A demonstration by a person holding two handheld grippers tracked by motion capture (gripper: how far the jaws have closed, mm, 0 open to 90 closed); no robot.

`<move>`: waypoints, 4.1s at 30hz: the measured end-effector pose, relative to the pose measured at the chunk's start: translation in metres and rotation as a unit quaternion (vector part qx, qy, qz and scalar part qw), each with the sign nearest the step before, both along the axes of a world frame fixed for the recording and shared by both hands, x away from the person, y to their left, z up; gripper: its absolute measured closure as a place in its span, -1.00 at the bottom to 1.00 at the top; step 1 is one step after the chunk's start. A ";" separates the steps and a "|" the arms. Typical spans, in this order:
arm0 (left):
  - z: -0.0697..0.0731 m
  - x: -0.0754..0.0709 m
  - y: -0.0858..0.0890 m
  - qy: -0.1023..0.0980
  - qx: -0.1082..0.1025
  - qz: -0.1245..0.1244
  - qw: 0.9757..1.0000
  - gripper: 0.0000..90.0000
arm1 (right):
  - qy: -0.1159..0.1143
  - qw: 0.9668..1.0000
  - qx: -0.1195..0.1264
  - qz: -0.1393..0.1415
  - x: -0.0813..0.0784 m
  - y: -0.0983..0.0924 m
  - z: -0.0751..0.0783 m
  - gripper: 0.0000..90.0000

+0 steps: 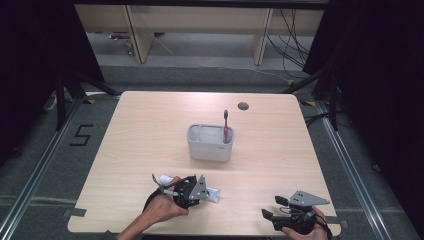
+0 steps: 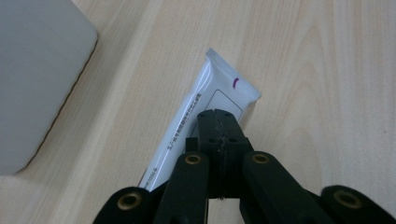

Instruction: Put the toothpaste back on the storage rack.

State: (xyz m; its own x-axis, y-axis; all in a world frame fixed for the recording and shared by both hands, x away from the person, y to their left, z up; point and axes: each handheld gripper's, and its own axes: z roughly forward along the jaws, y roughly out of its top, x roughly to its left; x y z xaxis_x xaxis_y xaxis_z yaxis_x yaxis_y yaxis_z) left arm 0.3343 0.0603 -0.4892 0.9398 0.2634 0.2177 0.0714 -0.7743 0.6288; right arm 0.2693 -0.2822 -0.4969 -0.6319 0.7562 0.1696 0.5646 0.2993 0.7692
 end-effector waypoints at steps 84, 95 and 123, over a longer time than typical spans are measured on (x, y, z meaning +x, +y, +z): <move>0.010 0.059 0.029 0.073 0.157 0.014 0.985 0.07 | 0.010 1.000 0.001 0.007 0.000 0.003 -0.001 -0.36; 0.009 0.061 0.021 0.081 0.169 0.002 0.982 0.19 | 0.001 1.000 -0.004 0.013 0.001 0.002 -0.001 -0.36; 0.012 0.064 0.010 0.106 0.211 -0.008 0.972 0.44 | 0.000 1.000 -0.002 0.014 0.001 0.001 -0.001 -0.36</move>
